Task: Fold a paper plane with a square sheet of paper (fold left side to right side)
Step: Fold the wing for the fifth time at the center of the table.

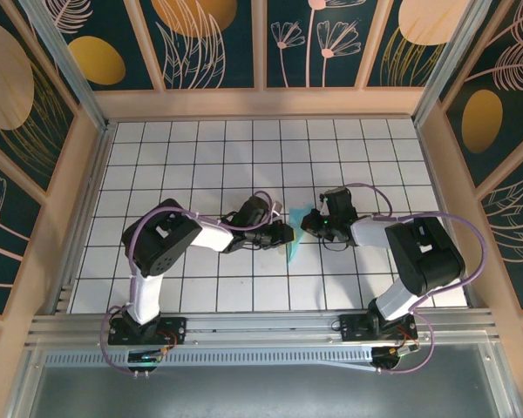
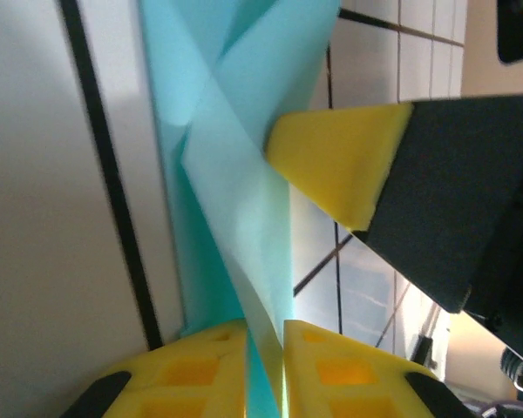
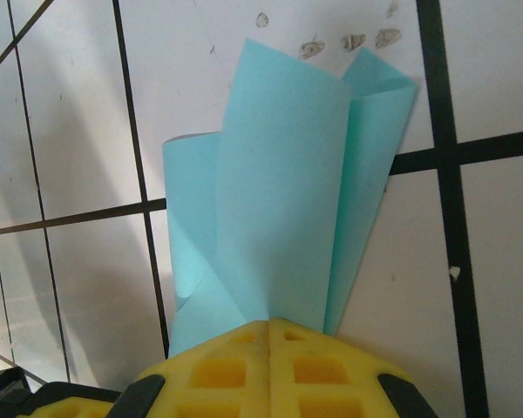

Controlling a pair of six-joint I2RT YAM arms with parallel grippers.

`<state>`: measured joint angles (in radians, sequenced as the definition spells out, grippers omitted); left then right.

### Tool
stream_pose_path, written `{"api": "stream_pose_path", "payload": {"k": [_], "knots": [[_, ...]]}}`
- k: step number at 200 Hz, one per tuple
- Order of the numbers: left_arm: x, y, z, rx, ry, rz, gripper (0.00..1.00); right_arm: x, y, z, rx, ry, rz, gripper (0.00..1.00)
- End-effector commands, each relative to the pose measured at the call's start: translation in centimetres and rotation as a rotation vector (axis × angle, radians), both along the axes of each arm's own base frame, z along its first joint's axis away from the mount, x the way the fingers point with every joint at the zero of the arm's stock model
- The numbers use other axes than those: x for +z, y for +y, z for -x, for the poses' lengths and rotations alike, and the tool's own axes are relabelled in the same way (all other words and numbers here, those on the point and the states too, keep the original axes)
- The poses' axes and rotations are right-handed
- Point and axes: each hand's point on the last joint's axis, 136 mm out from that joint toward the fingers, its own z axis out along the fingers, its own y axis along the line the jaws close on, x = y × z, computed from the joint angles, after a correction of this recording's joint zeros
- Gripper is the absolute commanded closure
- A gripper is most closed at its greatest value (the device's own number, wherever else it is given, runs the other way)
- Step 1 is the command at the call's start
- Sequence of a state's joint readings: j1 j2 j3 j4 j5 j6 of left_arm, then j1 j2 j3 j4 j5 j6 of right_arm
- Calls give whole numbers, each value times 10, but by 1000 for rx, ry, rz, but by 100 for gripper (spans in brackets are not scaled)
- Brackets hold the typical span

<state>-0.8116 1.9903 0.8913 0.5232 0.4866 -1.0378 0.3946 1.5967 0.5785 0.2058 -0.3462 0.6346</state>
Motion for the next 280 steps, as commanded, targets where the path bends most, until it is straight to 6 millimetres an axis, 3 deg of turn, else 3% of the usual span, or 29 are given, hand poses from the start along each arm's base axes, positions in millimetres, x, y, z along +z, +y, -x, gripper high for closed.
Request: {"api": "stream_pose_path", "payload": {"k": [1, 36, 76, 127, 192, 280], "knots": [[-9, 25, -11, 82, -31, -111, 80, -32, -21, 23, -29, 92, 112, 100], [18, 30, -11, 88, -71, -104, 79, -30, -19, 23, -24, 85, 101, 100], [38, 28, 3, 40, -71, -52, 91, -30, -20, 23, -22, 81, 103, 100], [55, -2, 24, -68, -56, 36, 98, -31, -20, 23, -21, 83, 103, 100], [29, -15, 29, -100, -9, -7, 98, -31, -19, 23, -20, 86, 104, 100], [-1, -11, 37, -117, 41, -64, 97, -32, -19, 23, -17, 90, 110, 100]]}}
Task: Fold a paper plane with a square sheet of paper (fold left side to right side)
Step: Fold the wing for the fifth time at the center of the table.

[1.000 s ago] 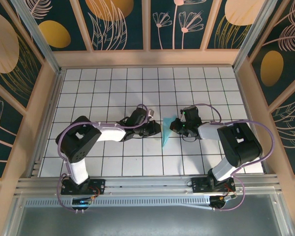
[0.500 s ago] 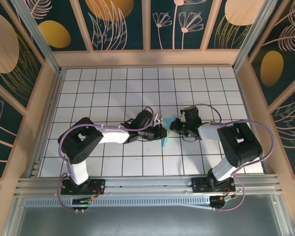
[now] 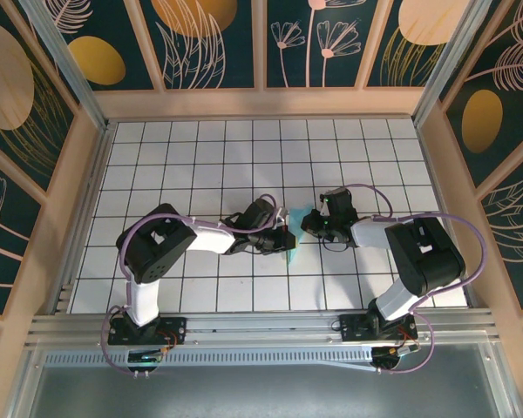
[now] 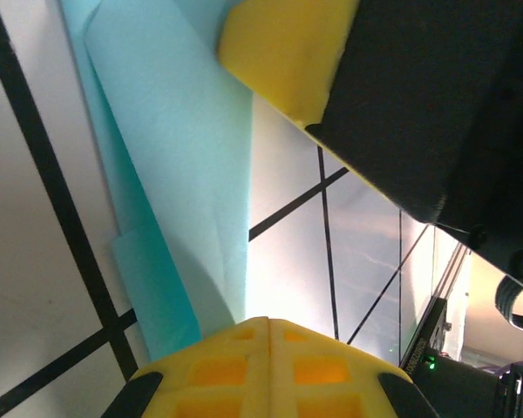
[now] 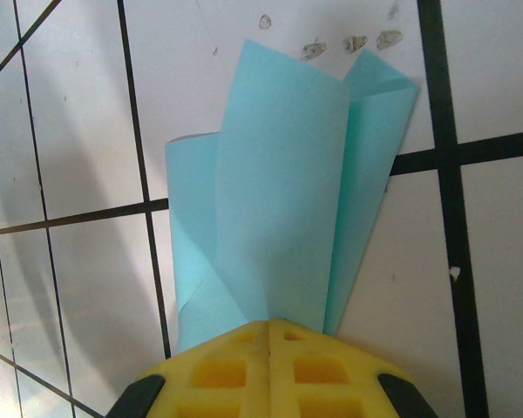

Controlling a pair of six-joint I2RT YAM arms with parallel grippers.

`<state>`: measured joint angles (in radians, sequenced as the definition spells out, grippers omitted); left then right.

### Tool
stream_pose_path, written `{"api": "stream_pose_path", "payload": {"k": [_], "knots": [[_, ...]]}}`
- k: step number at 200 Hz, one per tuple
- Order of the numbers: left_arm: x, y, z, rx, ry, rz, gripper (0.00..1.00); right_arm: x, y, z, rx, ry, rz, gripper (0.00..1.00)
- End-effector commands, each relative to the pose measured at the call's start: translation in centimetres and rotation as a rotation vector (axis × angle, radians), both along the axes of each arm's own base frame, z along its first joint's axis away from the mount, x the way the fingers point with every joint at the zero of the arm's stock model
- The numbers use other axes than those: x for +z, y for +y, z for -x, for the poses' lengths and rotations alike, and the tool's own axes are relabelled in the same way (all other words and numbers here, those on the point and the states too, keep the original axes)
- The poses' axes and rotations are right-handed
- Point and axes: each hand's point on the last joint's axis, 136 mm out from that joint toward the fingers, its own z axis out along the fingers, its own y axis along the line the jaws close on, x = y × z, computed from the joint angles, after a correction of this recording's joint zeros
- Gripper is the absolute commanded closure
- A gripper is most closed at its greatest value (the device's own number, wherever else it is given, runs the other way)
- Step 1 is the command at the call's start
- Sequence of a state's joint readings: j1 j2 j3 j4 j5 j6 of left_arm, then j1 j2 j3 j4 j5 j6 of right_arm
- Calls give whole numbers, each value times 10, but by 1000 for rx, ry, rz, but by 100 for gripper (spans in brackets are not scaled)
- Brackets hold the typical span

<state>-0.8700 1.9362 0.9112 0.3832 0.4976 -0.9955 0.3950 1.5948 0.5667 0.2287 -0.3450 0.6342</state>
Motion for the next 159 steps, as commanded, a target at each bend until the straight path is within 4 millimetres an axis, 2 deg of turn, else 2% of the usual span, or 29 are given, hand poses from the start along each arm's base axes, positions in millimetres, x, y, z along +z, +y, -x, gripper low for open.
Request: {"api": "stream_pose_path", "payload": {"k": [1, 104, 120, 159], "knots": [[-9, -2, 6, -26, 27, -17, 97, -32, -19, 23, -17, 104, 114, 100], [-32, 2, 12, -31, 45, -90, 97, -25, -15, 19, -10, 87, 98, 100], [-39, 6, 12, -25, 41, -133, 97, -17, -13, 14, -9, 65, 86, 100], [-63, 26, 14, -15, 22, -282, 99, 24, -5, -3, 2, -61, 32, 100]]}}
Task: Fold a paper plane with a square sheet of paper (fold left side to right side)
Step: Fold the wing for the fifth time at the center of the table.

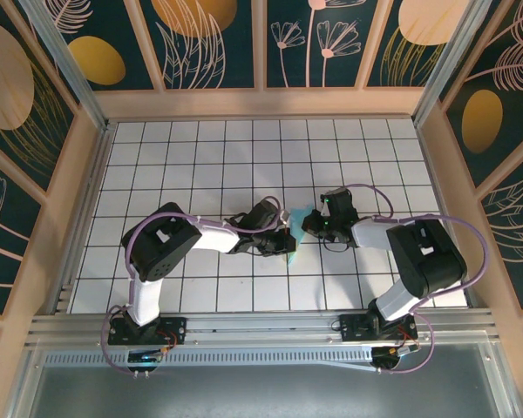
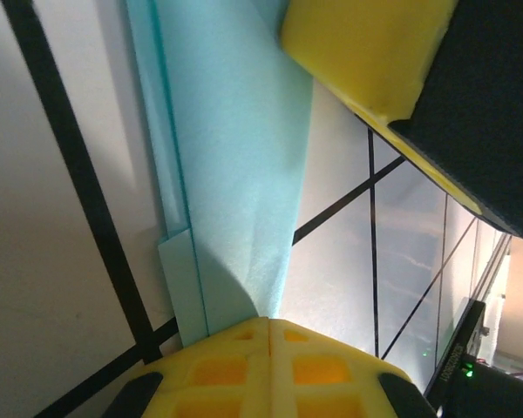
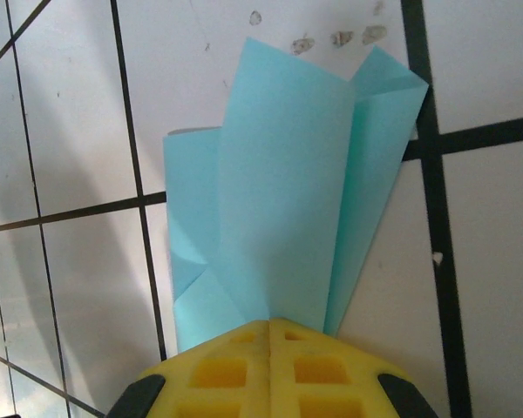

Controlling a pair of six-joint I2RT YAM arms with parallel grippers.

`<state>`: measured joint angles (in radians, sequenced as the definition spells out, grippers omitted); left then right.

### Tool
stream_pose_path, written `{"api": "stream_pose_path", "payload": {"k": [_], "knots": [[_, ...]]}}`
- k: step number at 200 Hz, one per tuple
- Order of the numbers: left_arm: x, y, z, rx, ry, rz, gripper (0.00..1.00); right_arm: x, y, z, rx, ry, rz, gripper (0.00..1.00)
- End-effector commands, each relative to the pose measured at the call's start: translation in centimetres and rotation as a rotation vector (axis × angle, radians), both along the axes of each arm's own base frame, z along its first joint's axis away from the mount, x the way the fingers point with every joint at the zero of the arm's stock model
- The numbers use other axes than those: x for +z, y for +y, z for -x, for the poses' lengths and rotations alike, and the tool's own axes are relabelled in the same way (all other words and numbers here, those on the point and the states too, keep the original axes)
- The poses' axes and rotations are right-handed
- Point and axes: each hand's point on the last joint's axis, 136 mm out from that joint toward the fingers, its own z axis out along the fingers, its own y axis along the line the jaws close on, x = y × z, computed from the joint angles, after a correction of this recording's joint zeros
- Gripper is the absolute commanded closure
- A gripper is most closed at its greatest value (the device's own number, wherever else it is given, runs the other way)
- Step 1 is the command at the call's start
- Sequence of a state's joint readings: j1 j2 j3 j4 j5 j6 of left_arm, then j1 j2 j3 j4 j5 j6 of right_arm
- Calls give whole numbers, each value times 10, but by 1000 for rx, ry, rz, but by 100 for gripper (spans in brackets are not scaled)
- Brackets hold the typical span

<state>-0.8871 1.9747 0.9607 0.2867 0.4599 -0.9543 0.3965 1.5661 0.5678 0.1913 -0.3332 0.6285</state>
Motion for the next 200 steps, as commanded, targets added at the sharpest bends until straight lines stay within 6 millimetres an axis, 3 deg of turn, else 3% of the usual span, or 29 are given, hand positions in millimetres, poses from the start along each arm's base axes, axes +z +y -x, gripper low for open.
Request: {"api": "stream_pose_path", "payload": {"k": [1, 24, 31, 93, 200], "knots": [[-46, 27, 12, 1, 19, -201, 99, 22, -2, -6, 4, -65, 17, 100], [-54, 34, 14, 0, 13, -249, 99, 36, -2, -6, 12, -122, 4, 100], [-48, 26, 7, 3, -6, -236, 100, 38, -3, -5, 14, -130, 2, 100], [-51, 31, 7, 0, -21, -275, 100, 29, 11, 19, 71, -119, -90, 100], [-57, 38, 7, 0, -23, -317, 100, 4, 4, 2, 63, -94, 37, 100]]}}
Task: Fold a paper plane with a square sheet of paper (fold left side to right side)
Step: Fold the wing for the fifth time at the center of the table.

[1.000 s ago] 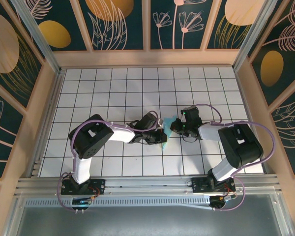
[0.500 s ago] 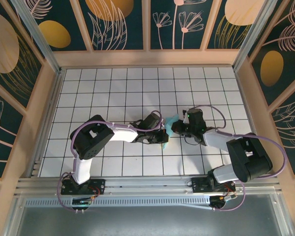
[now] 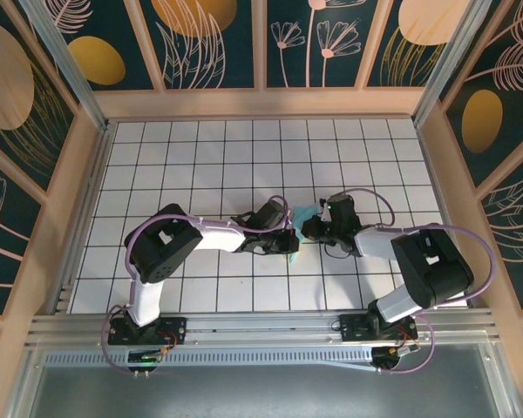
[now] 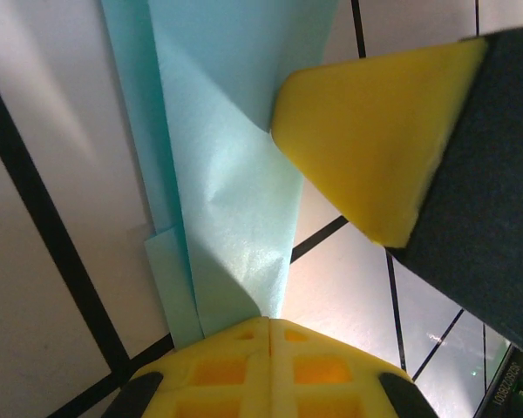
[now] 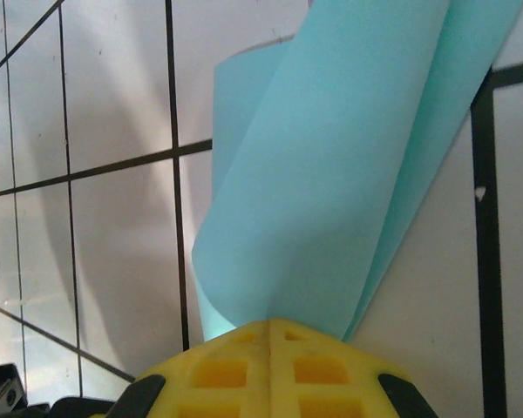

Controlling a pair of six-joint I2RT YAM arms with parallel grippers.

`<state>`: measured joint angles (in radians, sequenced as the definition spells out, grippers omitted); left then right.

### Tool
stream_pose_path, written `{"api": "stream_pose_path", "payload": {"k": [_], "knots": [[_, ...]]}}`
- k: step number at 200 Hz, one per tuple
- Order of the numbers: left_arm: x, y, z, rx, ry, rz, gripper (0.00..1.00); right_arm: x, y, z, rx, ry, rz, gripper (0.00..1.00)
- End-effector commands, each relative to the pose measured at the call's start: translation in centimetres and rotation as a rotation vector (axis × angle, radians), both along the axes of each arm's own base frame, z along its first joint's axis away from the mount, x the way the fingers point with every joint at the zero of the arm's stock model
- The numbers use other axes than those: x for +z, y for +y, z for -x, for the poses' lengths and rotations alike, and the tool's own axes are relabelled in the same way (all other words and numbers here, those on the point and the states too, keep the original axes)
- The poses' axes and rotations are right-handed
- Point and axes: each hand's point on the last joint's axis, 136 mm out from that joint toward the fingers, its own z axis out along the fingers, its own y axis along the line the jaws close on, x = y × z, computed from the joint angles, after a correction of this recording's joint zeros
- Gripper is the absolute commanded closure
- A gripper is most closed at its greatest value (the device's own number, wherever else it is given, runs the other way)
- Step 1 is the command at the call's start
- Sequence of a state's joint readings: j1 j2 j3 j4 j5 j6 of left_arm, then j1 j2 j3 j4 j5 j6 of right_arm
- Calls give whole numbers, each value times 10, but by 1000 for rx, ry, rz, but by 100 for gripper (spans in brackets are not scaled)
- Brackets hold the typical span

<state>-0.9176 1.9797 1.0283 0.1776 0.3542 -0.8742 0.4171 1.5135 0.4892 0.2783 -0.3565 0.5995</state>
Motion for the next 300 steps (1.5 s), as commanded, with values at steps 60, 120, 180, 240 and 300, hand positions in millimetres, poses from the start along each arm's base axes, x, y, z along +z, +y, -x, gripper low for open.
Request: {"api": "stream_pose_path", "payload": {"k": [60, 120, 180, 240, 300], "knots": [[-59, 46, 14, 28, 65, -245, 100, -15, -11, -17, -20, -2, 108, 100], [-64, 51, 16, 29, 69, -266, 100, -12, -26, -31, -44, -12, 114, 100], [-70, 54, 18, 34, 73, -272, 100, -7, -47, -58, -84, -11, 56, 100], [-67, 53, 17, 40, 67, -261, 100, -6, -67, -88, -114, -15, 79, 100], [-61, 51, 13, 50, 51, -248, 100, 44, -69, -99, -115, -94, 22, 100]]}}
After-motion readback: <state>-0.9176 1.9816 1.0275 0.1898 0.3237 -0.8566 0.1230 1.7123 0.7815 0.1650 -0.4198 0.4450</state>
